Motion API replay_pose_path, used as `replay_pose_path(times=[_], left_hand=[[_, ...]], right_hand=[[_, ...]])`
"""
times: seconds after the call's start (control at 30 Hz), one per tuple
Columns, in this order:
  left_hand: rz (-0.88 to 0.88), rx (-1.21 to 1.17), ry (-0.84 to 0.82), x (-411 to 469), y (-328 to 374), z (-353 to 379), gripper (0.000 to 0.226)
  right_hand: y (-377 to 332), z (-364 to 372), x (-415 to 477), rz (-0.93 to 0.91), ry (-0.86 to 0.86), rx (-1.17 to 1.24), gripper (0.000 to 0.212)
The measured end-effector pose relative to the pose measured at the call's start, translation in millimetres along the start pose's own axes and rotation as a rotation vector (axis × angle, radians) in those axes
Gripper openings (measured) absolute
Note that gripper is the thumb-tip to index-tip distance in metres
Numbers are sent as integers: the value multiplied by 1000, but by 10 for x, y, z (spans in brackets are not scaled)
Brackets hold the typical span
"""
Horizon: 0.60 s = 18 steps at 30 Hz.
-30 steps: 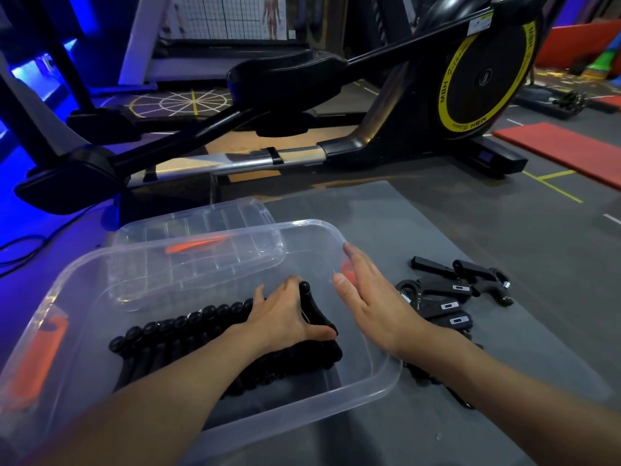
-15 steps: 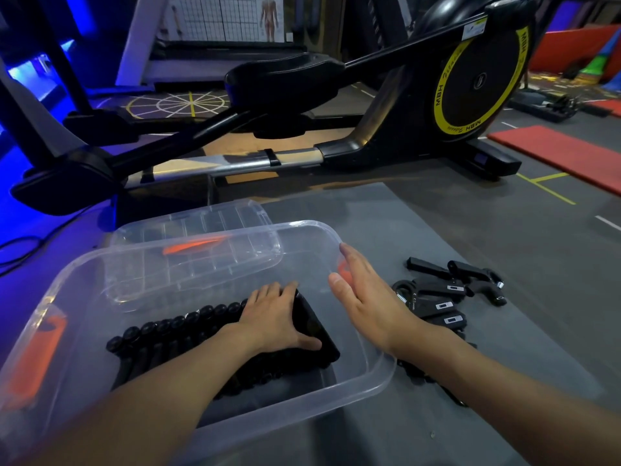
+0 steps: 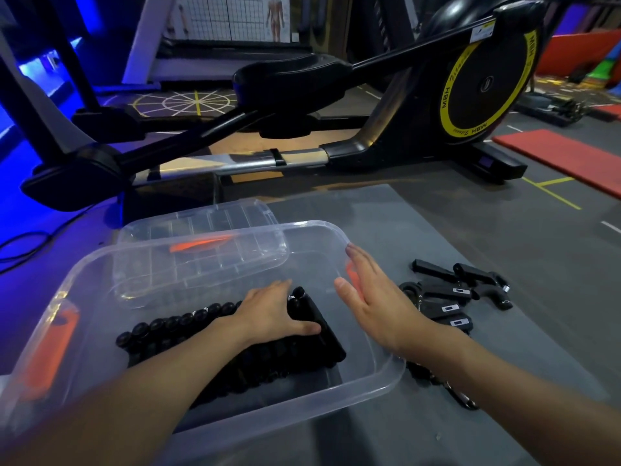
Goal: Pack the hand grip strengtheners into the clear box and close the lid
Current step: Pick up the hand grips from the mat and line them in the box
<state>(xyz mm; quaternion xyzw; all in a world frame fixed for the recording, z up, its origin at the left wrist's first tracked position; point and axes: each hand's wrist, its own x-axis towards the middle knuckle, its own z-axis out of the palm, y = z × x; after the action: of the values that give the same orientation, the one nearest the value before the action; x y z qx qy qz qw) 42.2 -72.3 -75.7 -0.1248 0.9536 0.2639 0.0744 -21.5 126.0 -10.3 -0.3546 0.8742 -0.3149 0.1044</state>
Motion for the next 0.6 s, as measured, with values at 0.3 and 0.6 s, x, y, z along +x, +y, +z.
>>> replay_pose_path(times=[0.3, 0.6], left_hand=[[-56, 34, -53, 101, 122, 38, 95], [19, 104, 15, 114, 204, 133, 105]], right_hand=[[11, 9, 3, 9, 5, -39, 64], [7, 0, -20, 9, -4, -45, 62]])
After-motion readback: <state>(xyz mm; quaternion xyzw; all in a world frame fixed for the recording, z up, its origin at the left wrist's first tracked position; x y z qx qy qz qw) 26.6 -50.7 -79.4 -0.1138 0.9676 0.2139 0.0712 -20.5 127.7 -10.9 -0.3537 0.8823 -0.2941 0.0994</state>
